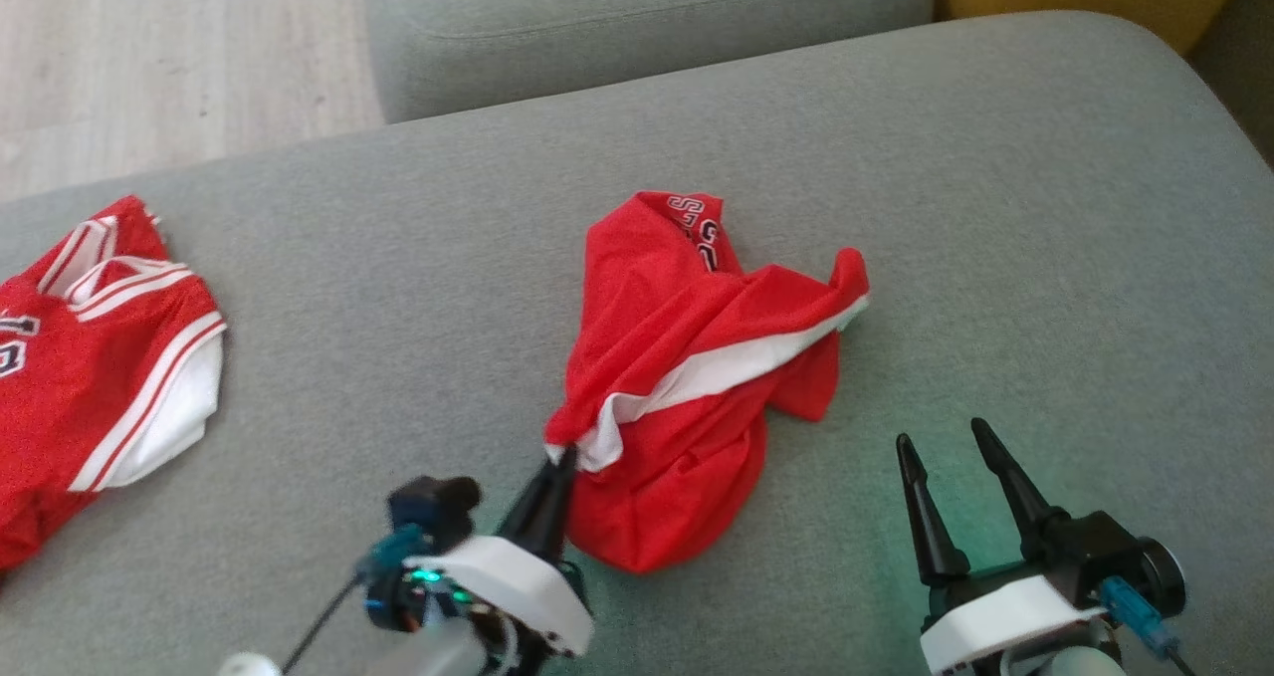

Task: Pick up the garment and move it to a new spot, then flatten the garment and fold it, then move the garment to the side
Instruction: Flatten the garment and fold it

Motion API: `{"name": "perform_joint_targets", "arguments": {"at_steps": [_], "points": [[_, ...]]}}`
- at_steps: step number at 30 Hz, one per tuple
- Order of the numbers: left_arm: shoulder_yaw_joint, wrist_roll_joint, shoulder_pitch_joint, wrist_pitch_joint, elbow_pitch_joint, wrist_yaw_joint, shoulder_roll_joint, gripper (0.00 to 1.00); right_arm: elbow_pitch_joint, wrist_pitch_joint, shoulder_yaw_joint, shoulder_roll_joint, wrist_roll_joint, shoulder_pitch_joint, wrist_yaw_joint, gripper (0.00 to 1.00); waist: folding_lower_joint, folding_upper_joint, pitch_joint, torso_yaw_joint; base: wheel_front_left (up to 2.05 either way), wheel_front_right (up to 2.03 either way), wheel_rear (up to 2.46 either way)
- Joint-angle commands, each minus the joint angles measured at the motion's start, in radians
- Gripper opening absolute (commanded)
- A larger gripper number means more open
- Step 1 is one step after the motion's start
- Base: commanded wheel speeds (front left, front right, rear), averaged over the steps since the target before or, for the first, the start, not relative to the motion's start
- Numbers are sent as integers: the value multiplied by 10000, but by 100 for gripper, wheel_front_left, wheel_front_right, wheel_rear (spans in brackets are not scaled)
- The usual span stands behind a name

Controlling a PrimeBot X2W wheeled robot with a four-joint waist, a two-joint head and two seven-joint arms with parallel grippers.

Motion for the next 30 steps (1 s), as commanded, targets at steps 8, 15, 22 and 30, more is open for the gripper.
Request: {"name": "perform_joint_targets", "arguments": {"at_steps": [8,15,22,30], "points": [[1403,128,95,-214,-2064,1014,2009,0,-419,-40,139,-52,93,-110,-7,100,0,0,-116,769,0,0,0],[1865,346,-222,-8,-2981,1535,3084,0,229,-40,960,-117,718,-474,-7,100,0,0,9,1211,0,0,0],[1879,493,-570,152,-3097,1711,3172,0,1472,-40,2690,-969,1801,-1873,-7,100,0,0,288,1366,0,0,0],[1754,684,-1152,165,-2702,1556,2856,0,2859,-40,4384,-2065,2208,-3450,-7,100,0,0,685,1692,0,0,0]]}}
